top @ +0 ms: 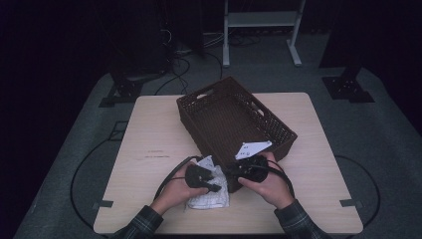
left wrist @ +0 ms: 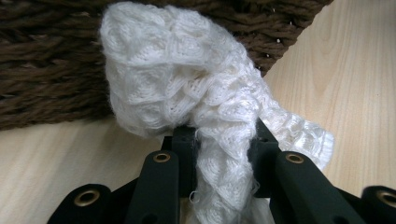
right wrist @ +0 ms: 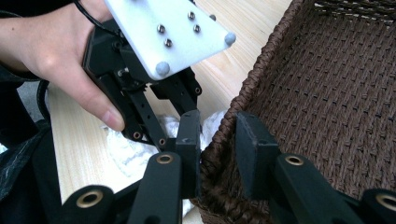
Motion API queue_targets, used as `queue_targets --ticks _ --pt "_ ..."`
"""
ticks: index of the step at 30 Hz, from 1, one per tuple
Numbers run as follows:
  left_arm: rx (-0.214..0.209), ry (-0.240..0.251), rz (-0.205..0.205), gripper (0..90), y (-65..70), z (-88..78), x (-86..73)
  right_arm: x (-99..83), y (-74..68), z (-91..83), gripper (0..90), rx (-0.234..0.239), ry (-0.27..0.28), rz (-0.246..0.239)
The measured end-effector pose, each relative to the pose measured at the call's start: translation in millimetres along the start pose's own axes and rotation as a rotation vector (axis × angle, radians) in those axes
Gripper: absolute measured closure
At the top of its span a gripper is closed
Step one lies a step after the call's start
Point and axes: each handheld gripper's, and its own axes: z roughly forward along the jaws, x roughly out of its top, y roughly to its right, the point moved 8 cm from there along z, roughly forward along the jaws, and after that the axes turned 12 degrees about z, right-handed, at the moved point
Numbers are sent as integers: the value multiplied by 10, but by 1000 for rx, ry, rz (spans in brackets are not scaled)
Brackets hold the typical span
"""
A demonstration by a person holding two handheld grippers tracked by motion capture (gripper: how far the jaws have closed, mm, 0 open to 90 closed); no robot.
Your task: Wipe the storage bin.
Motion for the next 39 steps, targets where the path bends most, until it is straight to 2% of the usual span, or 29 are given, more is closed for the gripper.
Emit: queue_targets --ticks 8,11,14,17,21,26,31,37,39 --pt "-1 29 -14 693 -11 -88 -24 25 5 -29 705 -6 13 9" --pt "7 32 -15 692 -33 -138 -53 62 -23 -87 702 9 30 8" --pt "16 40 -27 692 -55 -194 -79 107 -27 -173 697 1 51 -7" --pt "26 49 -35 690 -71 -251 -102 135 16 -275 692 -12 72 3" --pt "37 61 -55 690 -81 -333 -143 147 192 -396 701 -61 94 23" --pt "57 79 -80 689 -108 -429 -204 120 469 -553 704 -151 111 53" --pt "76 88 -100 689 -145 -527 -279 94 760 -741 704 -221 142 98" --pt "88 115 -130 686 -162 -647 -380 -34 1171 -1002 713 -331 160 164" --pt "92 127 -144 684 -167 -689 -414 -95 1305 -1097 719 -358 171 207"
